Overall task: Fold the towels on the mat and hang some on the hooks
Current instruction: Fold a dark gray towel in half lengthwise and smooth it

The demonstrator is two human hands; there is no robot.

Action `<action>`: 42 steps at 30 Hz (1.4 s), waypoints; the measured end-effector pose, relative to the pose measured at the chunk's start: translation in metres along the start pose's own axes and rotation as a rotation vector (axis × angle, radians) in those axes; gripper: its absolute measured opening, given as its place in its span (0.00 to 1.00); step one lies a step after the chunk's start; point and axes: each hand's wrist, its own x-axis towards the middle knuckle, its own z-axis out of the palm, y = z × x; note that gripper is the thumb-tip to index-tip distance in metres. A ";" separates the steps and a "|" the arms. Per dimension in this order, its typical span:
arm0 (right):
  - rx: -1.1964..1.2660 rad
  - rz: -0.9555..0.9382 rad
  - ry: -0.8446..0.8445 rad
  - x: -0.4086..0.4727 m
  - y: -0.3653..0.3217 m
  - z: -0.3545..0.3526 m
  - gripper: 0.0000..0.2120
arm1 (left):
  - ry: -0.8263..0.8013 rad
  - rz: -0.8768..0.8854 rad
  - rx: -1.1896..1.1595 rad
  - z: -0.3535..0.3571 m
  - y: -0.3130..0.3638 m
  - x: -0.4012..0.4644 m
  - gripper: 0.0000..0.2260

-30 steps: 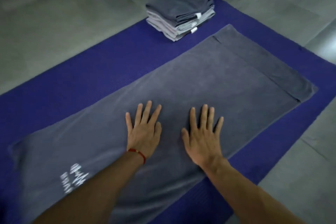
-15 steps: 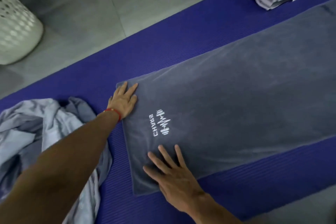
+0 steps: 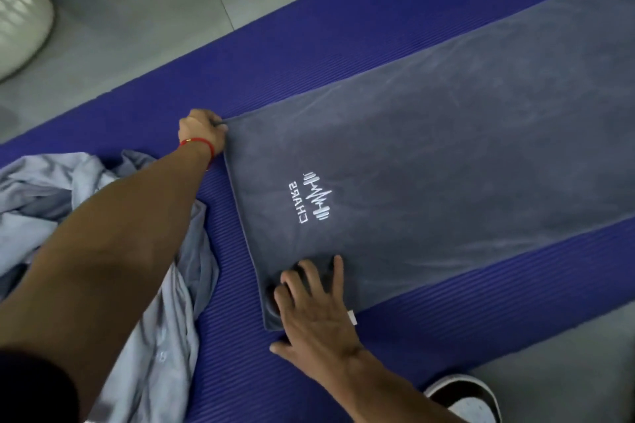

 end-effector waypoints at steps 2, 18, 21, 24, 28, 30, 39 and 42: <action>-0.006 0.052 0.036 0.006 -0.005 -0.001 0.33 | -0.012 0.014 -0.095 -0.007 -0.003 -0.002 0.08; 1.125 0.564 0.195 0.000 0.097 -0.097 0.07 | -0.406 0.241 -0.544 -0.065 0.061 -0.044 0.13; 1.386 0.705 0.369 -0.010 0.142 -0.124 0.05 | -0.373 0.419 -0.399 -0.062 0.092 -0.048 0.11; 1.547 0.674 0.339 -0.025 0.181 -0.152 0.12 | -0.307 0.533 -0.348 -0.052 0.125 -0.049 0.08; 1.008 0.658 0.395 -0.055 0.259 -0.184 0.08 | -0.228 0.612 -0.310 -0.030 0.189 -0.056 0.05; 0.754 0.607 0.324 -0.076 0.304 -0.215 0.07 | -0.166 0.634 -0.248 -0.018 0.231 -0.061 0.04; 0.612 0.716 0.295 -0.193 0.441 -0.336 0.02 | -0.247 0.695 -0.095 0.025 0.437 -0.093 0.04; 0.710 0.767 0.442 -0.231 0.475 -0.337 0.03 | -0.431 0.653 -0.198 0.054 0.504 -0.106 0.07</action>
